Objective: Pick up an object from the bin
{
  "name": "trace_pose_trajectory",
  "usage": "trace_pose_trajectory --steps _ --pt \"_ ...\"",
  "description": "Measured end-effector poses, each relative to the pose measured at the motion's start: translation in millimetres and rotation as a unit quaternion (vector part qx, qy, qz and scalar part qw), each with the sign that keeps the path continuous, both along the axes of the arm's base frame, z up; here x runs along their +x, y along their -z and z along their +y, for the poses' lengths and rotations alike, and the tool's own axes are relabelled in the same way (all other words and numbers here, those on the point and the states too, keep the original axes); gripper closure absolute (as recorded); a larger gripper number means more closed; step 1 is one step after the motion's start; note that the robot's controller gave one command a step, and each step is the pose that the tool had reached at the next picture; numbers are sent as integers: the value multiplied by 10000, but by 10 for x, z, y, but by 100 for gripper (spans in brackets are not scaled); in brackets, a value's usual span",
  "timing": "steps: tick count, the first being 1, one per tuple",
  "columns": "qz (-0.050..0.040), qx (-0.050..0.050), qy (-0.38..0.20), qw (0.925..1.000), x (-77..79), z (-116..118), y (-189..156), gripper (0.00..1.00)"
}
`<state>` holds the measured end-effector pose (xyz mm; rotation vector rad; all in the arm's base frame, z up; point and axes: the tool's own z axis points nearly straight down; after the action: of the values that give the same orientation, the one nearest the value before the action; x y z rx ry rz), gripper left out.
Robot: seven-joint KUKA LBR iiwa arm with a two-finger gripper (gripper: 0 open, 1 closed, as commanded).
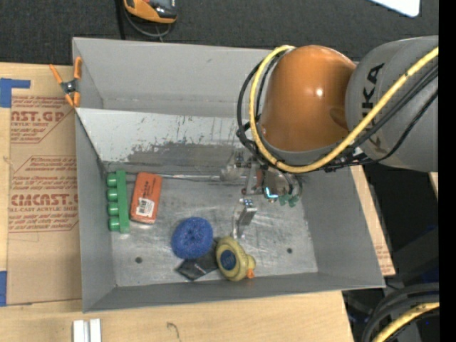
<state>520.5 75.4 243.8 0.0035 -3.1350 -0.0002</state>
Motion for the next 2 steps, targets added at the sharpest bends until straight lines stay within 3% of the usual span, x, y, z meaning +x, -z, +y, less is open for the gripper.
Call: trace_pose_trajectory --steps 1,2 --pt "-39 5 6 10000 15 -4 -43 0" --pt "-82 7 89 9999 -36 156 364 0"
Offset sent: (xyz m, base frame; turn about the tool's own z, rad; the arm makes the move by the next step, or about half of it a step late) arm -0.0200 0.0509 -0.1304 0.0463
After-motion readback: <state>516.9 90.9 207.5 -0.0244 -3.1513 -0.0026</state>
